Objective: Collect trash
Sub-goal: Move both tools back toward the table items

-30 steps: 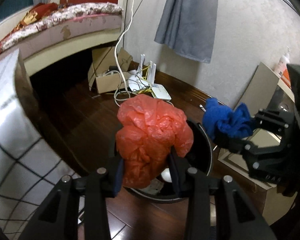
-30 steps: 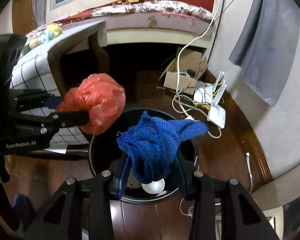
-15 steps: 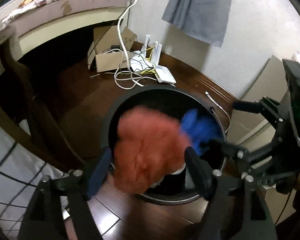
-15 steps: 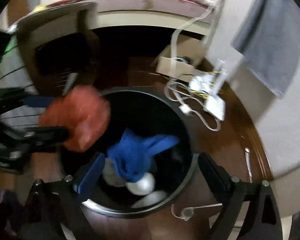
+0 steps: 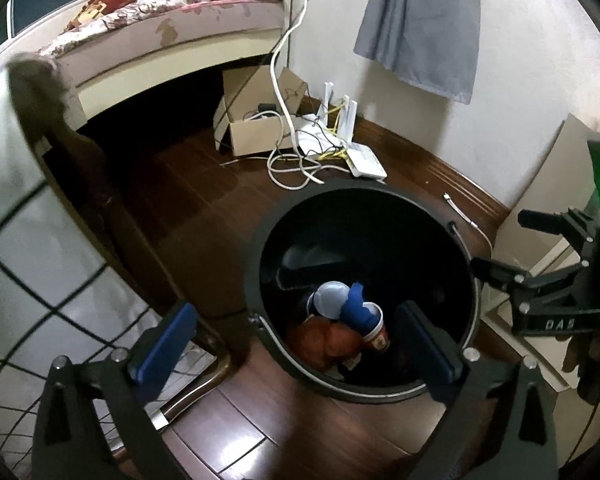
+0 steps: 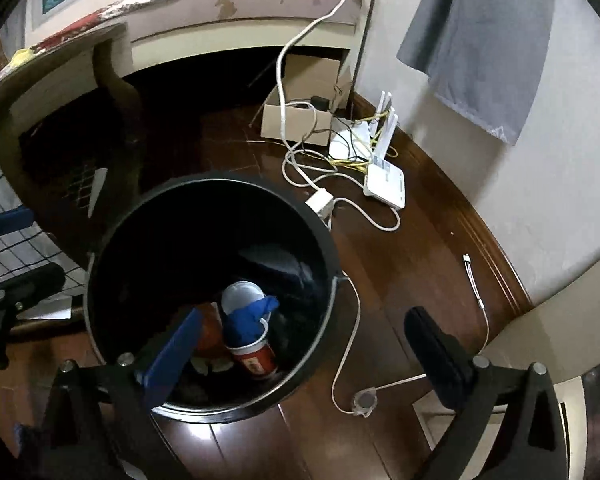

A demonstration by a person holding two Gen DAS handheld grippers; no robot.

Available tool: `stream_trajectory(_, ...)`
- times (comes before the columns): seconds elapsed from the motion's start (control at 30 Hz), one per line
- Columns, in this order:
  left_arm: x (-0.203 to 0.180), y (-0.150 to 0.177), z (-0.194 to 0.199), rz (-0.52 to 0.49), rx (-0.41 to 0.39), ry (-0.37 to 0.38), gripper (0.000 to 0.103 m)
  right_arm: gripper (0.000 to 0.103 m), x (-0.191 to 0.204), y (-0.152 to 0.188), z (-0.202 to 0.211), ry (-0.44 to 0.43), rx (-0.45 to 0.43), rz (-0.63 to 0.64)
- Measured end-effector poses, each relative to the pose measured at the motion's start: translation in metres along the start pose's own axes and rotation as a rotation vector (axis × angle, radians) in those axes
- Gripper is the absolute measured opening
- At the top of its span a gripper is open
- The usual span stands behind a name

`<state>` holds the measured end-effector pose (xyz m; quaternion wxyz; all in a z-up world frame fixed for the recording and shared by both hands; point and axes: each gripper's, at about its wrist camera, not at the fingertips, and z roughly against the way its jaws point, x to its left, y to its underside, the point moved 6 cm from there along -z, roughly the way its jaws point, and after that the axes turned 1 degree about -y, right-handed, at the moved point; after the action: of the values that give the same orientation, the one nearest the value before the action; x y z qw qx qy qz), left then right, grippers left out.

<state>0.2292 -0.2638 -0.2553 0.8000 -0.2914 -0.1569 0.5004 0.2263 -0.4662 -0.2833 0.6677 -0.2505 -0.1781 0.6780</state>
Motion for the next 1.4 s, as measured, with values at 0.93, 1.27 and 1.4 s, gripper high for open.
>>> stream_trajectory(0.93, 0.037, -0.016, 0.109, 0.056, -0.160, -0.082, 0.101, 0.102, 0.062, -0.037, 0.111, -0.040, -0.170, 0.035)
stream_trajectory(1.27, 0.072, -0.018, 0.137, 0.100, -0.213, -0.142, 0.101, 0.102, 0.102, -0.059, 0.134, -0.097, -0.236, 0.044)
stream_trajectory(1.4, 0.095, -0.015, 0.145, 0.130, -0.224, -0.175, 0.101, 0.102, 0.128, -0.069, 0.138, -0.123, -0.255, 0.082)
